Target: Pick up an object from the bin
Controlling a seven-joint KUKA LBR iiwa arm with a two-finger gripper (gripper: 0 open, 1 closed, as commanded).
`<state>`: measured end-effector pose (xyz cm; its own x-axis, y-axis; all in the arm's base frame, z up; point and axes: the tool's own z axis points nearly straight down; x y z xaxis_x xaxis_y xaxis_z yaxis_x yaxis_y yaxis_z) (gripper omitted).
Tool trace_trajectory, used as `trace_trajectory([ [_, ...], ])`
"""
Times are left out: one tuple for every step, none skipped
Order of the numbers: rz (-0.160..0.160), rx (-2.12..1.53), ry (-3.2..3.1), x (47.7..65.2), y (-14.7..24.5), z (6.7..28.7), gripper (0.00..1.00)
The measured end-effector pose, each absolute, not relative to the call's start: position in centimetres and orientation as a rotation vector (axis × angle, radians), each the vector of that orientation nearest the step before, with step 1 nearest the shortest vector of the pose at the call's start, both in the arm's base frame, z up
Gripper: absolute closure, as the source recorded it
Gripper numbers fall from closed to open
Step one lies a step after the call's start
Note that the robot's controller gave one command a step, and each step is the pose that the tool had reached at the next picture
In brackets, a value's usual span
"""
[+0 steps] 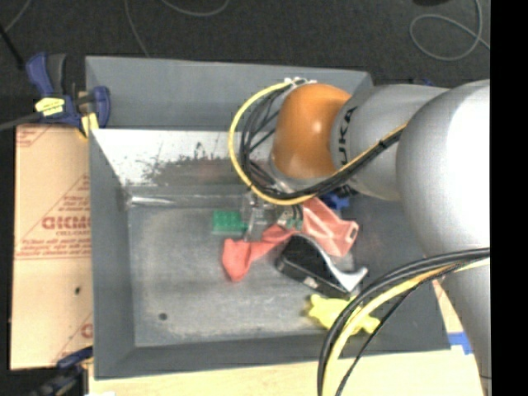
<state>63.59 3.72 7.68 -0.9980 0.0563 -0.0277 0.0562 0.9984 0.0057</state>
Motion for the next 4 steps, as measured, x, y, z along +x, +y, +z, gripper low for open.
trace_trajectory([
  [0.0, -0.041, 3.124, 63.3, 3.9, 10.8, 1.0],
  [-0.002, -0.318, 3.103, 63.6, 3.6, 16.6, 1.0],
  [-0.007, -0.515, 3.064, 61.6, 3.1, 19.3, 1.0],
  [-0.01, -0.83, 3.006, 60.6, 4.6, 16.7, 1.0],
])
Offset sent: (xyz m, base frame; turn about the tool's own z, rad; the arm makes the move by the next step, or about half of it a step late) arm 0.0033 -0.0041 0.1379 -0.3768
